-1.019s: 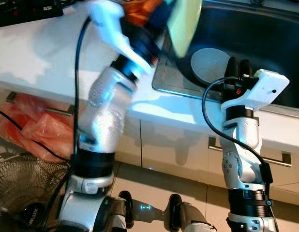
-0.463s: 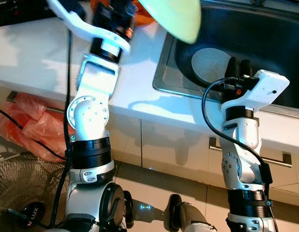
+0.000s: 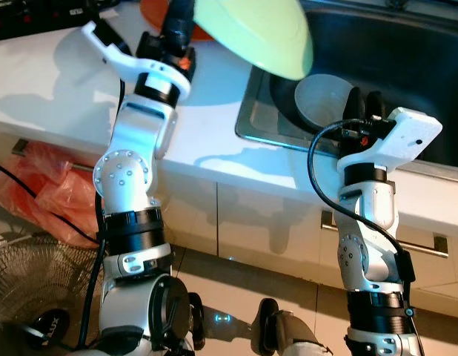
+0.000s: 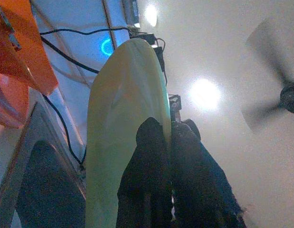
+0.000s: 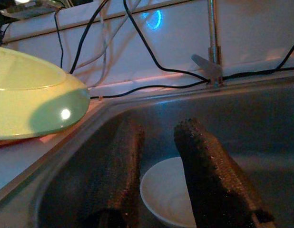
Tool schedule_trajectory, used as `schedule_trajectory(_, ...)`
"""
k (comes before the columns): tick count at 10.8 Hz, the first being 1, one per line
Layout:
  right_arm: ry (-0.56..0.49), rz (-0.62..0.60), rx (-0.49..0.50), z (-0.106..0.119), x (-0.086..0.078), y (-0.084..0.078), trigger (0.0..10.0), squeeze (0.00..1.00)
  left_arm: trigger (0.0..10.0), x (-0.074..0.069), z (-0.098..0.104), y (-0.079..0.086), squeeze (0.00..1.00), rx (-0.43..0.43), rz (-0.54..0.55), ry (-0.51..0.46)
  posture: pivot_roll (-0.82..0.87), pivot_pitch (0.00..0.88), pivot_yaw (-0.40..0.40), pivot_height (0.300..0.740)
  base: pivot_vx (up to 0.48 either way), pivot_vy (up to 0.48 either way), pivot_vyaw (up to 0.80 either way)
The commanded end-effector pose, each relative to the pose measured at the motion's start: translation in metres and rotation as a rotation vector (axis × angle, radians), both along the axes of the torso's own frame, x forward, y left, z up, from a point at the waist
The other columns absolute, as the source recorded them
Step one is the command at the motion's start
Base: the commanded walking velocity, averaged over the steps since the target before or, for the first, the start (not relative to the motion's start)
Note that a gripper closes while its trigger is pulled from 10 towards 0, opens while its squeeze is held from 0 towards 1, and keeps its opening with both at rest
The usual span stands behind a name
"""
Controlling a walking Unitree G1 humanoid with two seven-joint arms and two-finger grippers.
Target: Kitchen organization
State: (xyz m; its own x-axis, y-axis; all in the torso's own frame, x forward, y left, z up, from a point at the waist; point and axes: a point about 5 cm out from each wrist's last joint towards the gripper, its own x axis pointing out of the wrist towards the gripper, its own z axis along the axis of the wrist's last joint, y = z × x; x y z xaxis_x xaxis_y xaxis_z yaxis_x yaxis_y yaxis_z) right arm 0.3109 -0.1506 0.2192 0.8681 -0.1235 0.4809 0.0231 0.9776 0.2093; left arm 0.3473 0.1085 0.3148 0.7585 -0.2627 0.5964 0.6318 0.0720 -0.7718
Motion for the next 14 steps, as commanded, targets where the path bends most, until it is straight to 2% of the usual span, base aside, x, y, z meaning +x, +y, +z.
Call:
schedule_trajectory(1, 0.035, 0.018, -0.002, -0.010, 0.000, 0.004, 10.0, 0.00, 10.0, -0.004, 0.016, -0.012, 0.00, -0.049, -0.064, -0.057, 0.10, 0.255, 0.021, 0.740, 0.000, 0.000, 0.00)
schedule_trajectory(3, 0.035, 0.020, -0.007, -0.009, 0.000, 0.004, 10.0, 0.00, 10.0, -0.003, 0.016, -0.030, 0.00, -0.068, -0.140, -0.022, 0.10, 0.259, 0.024, 0.740, 0.000, 0.000, 0.00)
schedule_trajectory(4, 0.034, 0.033, -0.016, -0.009, 0.000, 0.005, 10.0, 0.00, 10.0, 0.001, 0.014, -0.047, 0.00, -0.050, -0.193, 0.013, 0.10, 0.261, 0.025, 0.740, 0.000, 0.000, 0.00)
schedule_trajectory(5, 0.031, 0.044, -0.022, -0.009, 0.000, 0.007, 10.0, 0.22, 10.0, 0.000, 0.017, -0.054, 0.00, -0.045, -0.213, 0.018, 0.10, 0.262, 0.027, 0.740, 0.000, 0.000, 0.00)
schedule_trajectory(6, 0.028, 0.052, -0.036, -0.010, -0.001, 0.008, 10.0, 1.00, 10.0, 0.000, 0.019, -0.057, 0.00, -0.059, -0.222, 0.021, 0.10, 0.264, 0.028, 0.740, 0.000, 0.000, 0.00)
schedule_trajectory(8, 0.027, 0.050, -0.042, -0.011, -0.001, 0.007, 10.0, 1.00, 10.0, 0.025, 0.018, -0.071, 0.00, -0.041, -0.222, 0.044, 0.10, 0.266, 0.031, 0.740, 0.000, 0.000, 0.00)
schedule_trajectory(10, 0.022, 0.042, -0.058, -0.011, -0.002, 0.004, 10.0, 1.00, 10.0, 0.036, 0.014, -0.083, 0.00, -0.019, -0.218, 0.066, 0.10, 0.267, 0.032, 0.740, 0.000, 0.000, 0.00)
schedule_trajectory(11, 0.023, 0.013, -0.116, -0.010, -0.002, 0.002, 10.0, 0.00, 10.0, 0.024, 0.016, -0.072, 0.00, 0.009, -0.216, 0.035, 0.10, 0.267, 0.031, 0.740, 0.000, 0.000, 0.00)
schedule_trajectory(12, 0.024, -0.001, -0.135, -0.011, -0.001, 0.001, 10.0, 0.00, 10.0, 0.022, 0.017, -0.071, 0.00, 0.023, -0.214, 0.022, 0.10, 0.267, 0.031, 0.740, 0.000, 0.000, 0.00)
schedule_trajectory(14, 0.005, -0.016, -0.169, -0.009, -0.002, 0.000, 10.0, 0.00, 10.0, 0.027, 0.017, -0.072, 0.00, 0.022, -0.204, 0.008, 0.10, 0.265, 0.032, 0.740, 0.000, 0.000, 0.00)
